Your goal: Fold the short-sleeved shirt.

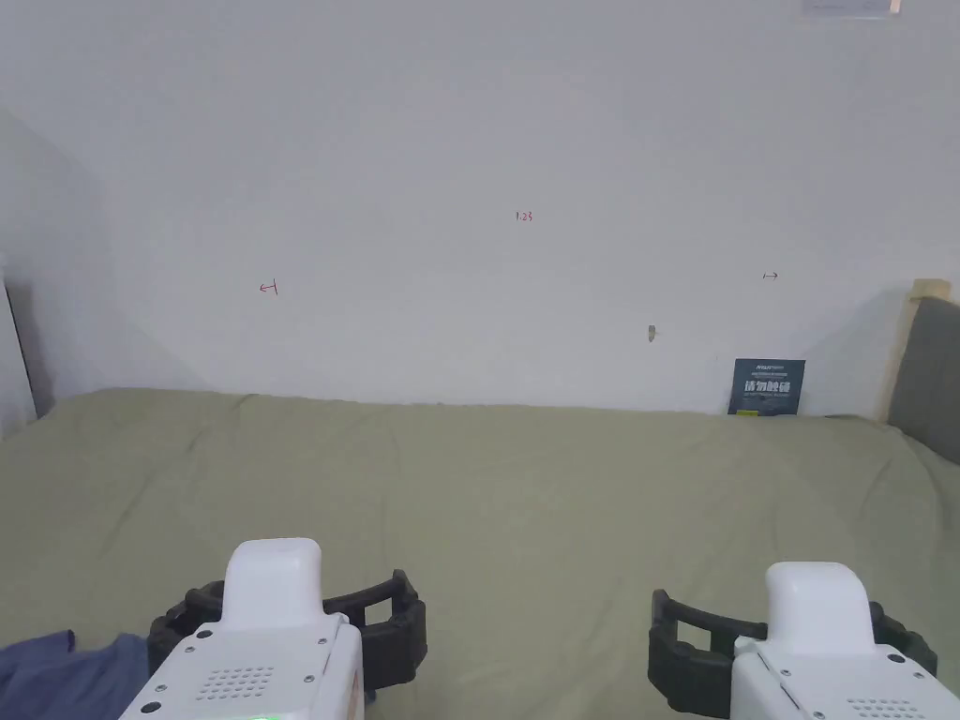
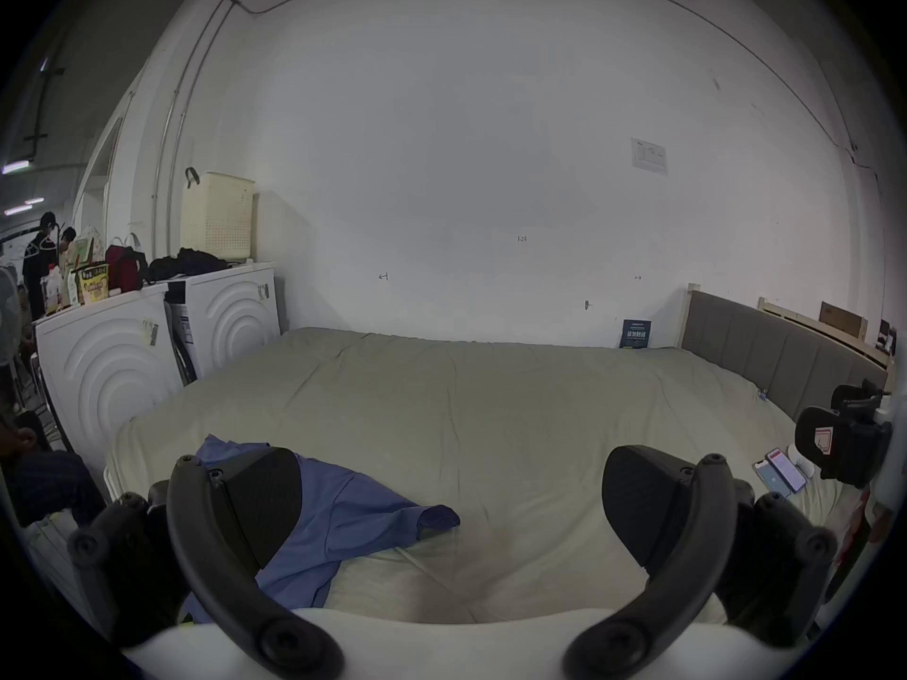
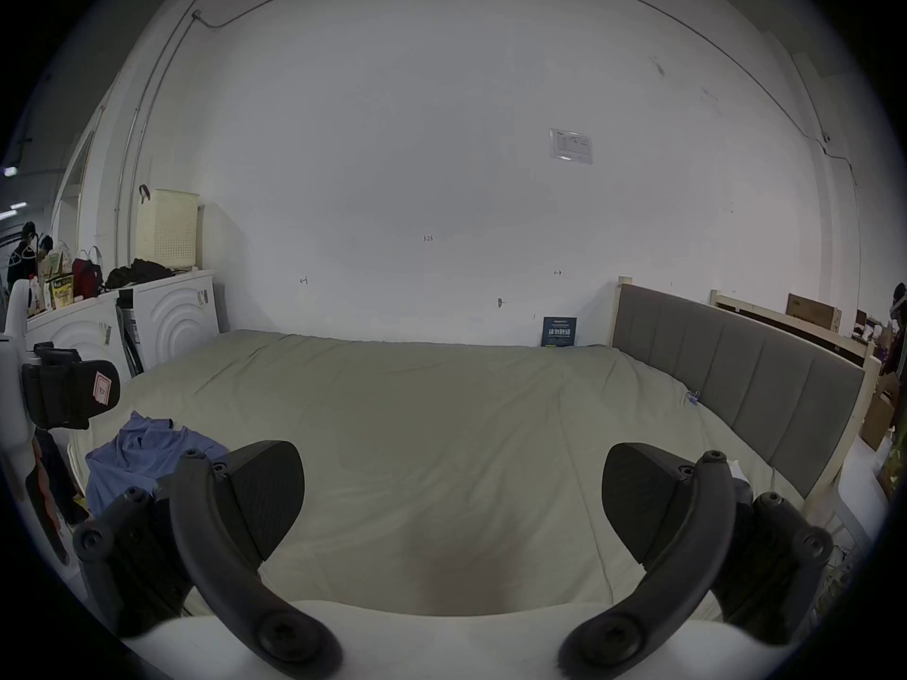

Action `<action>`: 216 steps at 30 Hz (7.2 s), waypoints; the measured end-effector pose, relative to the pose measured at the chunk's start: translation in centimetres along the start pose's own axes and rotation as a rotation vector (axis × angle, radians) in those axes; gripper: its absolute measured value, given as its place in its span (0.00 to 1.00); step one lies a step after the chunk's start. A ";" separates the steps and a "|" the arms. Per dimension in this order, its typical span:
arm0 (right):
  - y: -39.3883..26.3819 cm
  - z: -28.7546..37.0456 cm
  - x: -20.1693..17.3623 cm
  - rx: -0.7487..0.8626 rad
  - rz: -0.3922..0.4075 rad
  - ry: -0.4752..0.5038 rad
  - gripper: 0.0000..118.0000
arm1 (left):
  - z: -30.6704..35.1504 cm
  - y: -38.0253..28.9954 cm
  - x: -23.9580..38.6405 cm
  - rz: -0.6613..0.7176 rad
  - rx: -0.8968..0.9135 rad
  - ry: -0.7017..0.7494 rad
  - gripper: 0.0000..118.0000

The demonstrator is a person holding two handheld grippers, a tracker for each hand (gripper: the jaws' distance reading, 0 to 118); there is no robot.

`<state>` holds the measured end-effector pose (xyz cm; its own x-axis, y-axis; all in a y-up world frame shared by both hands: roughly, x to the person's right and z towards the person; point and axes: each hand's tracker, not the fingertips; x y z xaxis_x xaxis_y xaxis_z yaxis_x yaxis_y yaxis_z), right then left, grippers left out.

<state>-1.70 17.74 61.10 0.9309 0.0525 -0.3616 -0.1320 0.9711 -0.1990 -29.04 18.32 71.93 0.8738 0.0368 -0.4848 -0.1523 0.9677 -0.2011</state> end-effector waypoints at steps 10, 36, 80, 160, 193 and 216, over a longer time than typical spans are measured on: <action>0.5 -0.9 1.0 -0.033 -0.024 -0.042 0.00 | -0.6 0.6 -0.8 0.051 -0.018 -0.048 0.00; 1.0 -6.2 -18.7 -0.021 0.109 0.504 0.00 | 5.2 0.6 -18.2 0.046 -0.032 0.450 0.00; -3.5 -10.4 -16.5 -0.159 0.118 0.362 0.00 | -18.4 -15.1 -22.6 0.011 -0.857 0.117 1.00; -5.2 -1.1 3.4 -0.161 -0.070 0.005 0.00 | -7.1 -6.8 -2.7 0.042 -0.451 -0.274 0.05; -9.3 -6.9 -0.3 -0.341 0.008 0.082 0.00 | -23.9 -16.3 -3.1 -0.114 -0.770 -0.065 0.85; -3.0 -34.1 5.0 -0.458 0.242 0.123 0.00 | -22.5 -14.3 -5.0 -0.017 -0.737 -0.215 0.03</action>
<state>-8.31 7.14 28.82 0.8123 0.2078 -0.5450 -0.4988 0.7318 -0.4644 -41.63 -1.26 58.11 0.9380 0.1439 -0.3152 -0.3402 0.5551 -0.7590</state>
